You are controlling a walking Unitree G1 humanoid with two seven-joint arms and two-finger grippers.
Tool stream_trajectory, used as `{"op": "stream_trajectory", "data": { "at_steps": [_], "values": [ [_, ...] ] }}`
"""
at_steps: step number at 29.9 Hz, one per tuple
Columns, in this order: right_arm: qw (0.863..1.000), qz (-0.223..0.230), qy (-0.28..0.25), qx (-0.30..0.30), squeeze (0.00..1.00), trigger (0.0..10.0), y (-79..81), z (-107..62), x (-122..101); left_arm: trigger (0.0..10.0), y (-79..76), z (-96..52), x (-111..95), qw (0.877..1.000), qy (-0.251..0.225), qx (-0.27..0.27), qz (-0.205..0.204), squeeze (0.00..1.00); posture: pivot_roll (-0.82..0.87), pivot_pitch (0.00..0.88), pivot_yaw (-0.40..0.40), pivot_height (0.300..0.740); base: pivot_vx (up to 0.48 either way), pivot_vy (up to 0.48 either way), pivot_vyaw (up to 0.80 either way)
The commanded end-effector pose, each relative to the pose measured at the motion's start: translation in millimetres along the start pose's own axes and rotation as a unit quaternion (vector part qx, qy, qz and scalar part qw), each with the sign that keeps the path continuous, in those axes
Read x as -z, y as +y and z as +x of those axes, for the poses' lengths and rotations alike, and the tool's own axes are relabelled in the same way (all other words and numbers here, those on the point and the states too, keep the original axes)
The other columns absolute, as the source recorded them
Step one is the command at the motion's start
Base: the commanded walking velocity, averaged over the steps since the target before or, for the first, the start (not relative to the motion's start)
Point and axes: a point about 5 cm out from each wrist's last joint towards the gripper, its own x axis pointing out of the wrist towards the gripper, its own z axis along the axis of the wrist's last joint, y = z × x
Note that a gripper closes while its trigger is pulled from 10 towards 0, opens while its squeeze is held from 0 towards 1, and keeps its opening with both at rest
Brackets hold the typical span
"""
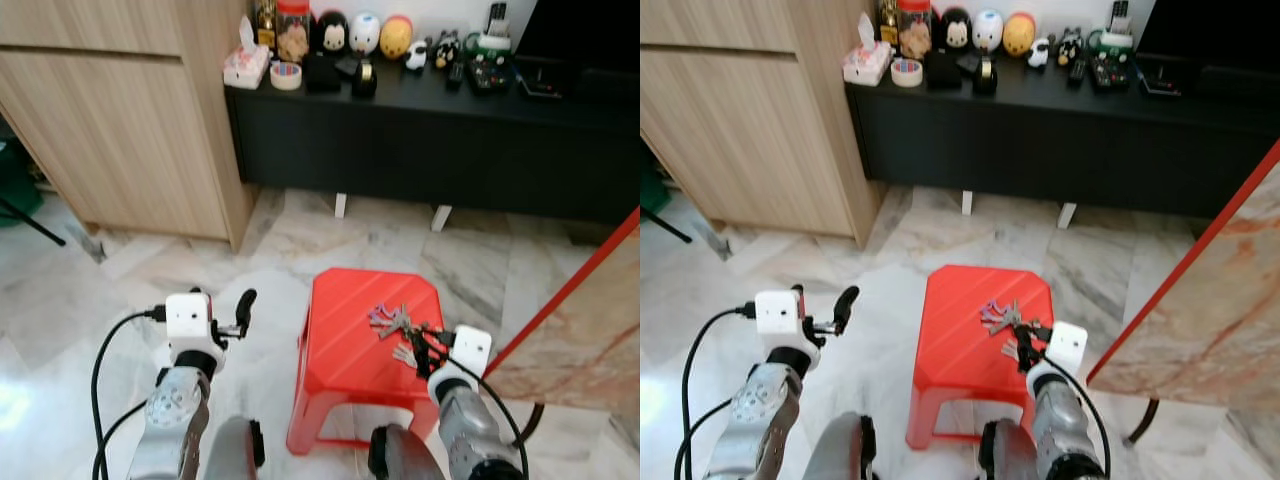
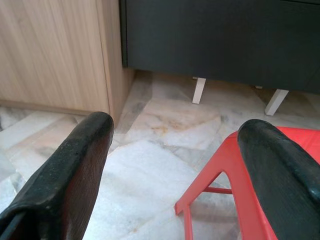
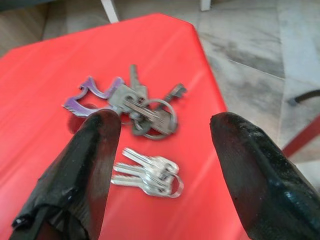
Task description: Hang keys on a hook
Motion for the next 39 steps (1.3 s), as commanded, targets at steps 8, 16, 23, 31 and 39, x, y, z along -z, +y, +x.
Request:
{"op": "stream_trajectory", "data": {
  "at_steps": [8,16,23,31,39],
  "values": [
    [1.000,-0.003,0.006,-0.018,0.00,10.0,9.1,-2.6,8,10.0,-0.5,-16.0,0,1.000,0.007,-0.001,0.004,0.00,0.13,0.251,-0.090,0.622,0.000,0.000,0.00],
    [1.000,0.015,-0.012,-0.018,0.00,10.0,12.3,2.3,-3,10.0,5.0,-29.9,1,1.000,0.020,-0.009,0.008,0.00,0.13,0.270,-0.085,0.622,0.000,0.000,0.00],
    [0.999,0.044,-0.016,0.003,0.00,10.0,3.9,1.8,-3,10.0,3.9,-32.3,3,1.000,0.027,-0.008,0.009,0.00,0.12,0.274,-0.084,0.622,0.000,0.000,0.00],
    [0.997,0.079,0.005,0.023,0.00,10.0,-1.6,-2.2,8,10.0,8.5,-34.4,3,0.999,0.034,-0.009,0.015,0.00,0.13,0.279,-0.077,0.622,0.000,0.000,0.00],
    [0.992,0.120,0.023,0.031,0.00,10.0,-3.5,-4.3,16,10.0,9.5,-34.7,3,0.999,0.036,-0.008,0.019,0.00,0.13,0.281,-0.075,0.622,0.000,0.000,0.00]
  ]
}}
